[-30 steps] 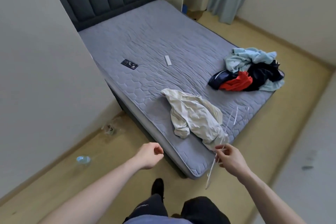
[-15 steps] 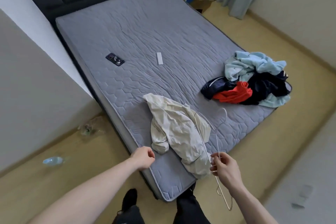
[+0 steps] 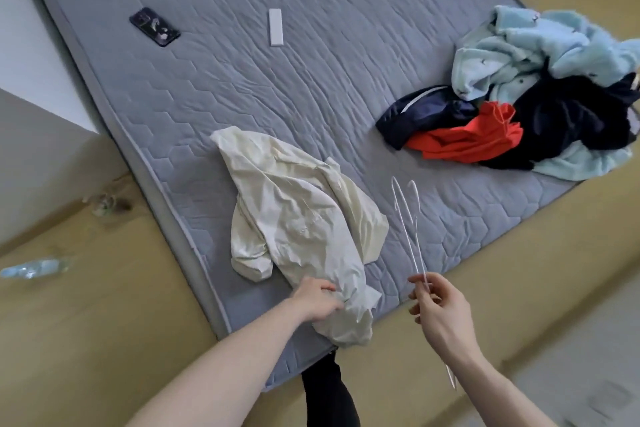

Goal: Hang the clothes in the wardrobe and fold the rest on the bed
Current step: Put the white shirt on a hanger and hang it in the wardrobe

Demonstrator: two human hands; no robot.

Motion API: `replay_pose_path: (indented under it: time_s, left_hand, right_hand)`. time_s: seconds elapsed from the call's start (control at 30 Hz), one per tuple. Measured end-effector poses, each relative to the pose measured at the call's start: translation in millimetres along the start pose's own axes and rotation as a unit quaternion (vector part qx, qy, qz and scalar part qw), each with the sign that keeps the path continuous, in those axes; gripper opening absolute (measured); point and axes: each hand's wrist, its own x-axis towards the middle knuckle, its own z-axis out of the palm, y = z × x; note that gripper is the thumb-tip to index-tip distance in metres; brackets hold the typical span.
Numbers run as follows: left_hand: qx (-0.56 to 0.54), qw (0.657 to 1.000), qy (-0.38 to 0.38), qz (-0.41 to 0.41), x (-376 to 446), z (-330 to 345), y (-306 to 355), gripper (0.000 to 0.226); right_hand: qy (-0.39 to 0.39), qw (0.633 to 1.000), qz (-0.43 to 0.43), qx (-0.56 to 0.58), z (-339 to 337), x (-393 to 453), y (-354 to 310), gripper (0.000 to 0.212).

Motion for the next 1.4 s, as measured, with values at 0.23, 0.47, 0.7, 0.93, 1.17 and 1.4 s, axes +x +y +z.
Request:
replay_pose_path:
  time_s: [0.23, 0.47, 0.7, 0.93, 1.17, 1.4]
  left_hand:
    - [-0.176, 0.979, 0.044, -0.088, 94, 56, 17, 0.035]
    - [-0.331, 0.929, 0.138, -0.095, 79, 31, -17, 0.045]
    - [-0.36, 0.895, 0.264, -0.003, -57, -47, -47, 0.014]
    - [-0.384, 0.864, 0.268, 0.187, -247, -89, -71, 0.02]
    - [-0.344, 0.839, 0.233, 0.353, -415, -128, -116, 0.029]
    - [-0.267, 0.851, 0.225, 0.393, -511, -132, -190, 0.031]
  right_hand:
    - [0.009, 1.0, 0.029, -0.005, 16, 49, 62, 0.021]
    - [-0.017, 0.999, 0.038, -0.029, 20, 38, 71, 0.027]
    - [-0.026, 0.999, 0.002, -0.038, 7, -10, 16, 0.023]
    - [-0.06, 0.995, -0.056, -0.062, 16, -91, -58, 0.015]
    - [-0.076, 0.989, -0.118, -0.055, 58, -171, -111, 0.041]
    - [-0.2, 0.977, -0.066, 0.041, 118, -228, -151, 0.047]
